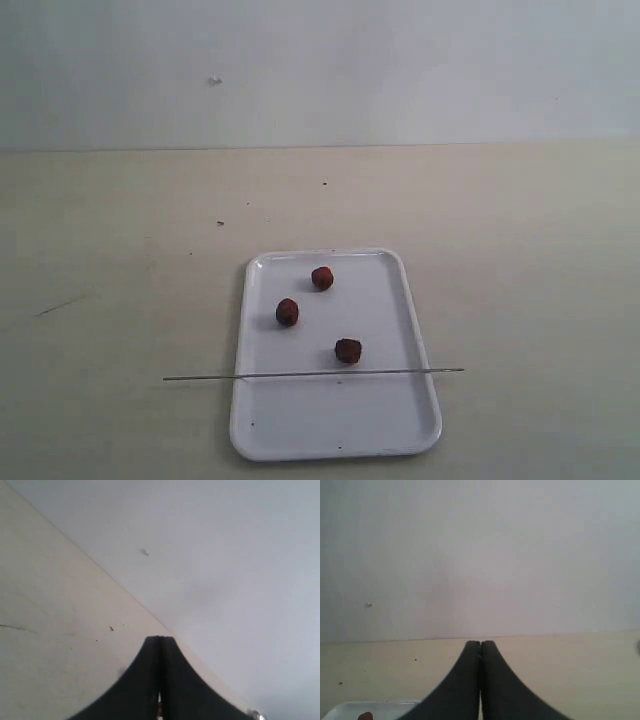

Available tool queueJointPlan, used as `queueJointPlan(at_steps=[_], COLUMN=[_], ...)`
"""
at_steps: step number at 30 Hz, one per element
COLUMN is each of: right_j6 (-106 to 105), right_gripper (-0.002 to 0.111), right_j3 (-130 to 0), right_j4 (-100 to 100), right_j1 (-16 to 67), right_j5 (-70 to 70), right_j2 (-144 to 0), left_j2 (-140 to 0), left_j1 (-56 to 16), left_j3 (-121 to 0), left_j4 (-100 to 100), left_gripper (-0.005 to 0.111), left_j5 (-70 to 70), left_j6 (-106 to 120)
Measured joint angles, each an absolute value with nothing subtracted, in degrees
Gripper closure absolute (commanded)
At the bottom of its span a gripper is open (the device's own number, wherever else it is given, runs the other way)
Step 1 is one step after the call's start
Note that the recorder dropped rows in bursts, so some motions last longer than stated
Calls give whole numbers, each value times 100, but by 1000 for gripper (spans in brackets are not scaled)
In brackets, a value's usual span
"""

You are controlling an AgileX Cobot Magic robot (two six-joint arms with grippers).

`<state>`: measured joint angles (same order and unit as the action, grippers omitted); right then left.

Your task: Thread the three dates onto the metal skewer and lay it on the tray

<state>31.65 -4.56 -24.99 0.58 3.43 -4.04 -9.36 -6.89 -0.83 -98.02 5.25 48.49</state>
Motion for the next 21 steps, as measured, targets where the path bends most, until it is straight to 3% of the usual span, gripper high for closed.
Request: queueJointPlan(at_steps=[15,18,21], right_j6=[3165,3165,3165], right_gripper=[108,108,108], right_j3=[-456,-456,-456], right_j4=[-2499,-2499,-2499], right_j1=[58,58,58], right_j5=[354,365,365], right_j2=[-404,-404,-404], left_j2=[-936,-1355,-2741], left_j1=[-689,-689,-689], left_j3=[-220,-1347,-2775], left_j4=[-9963,-9160,-8695], left_gripper=[107,107,107], left_j5=[43,-306,-53], left_j6=[4350,4944,5883])
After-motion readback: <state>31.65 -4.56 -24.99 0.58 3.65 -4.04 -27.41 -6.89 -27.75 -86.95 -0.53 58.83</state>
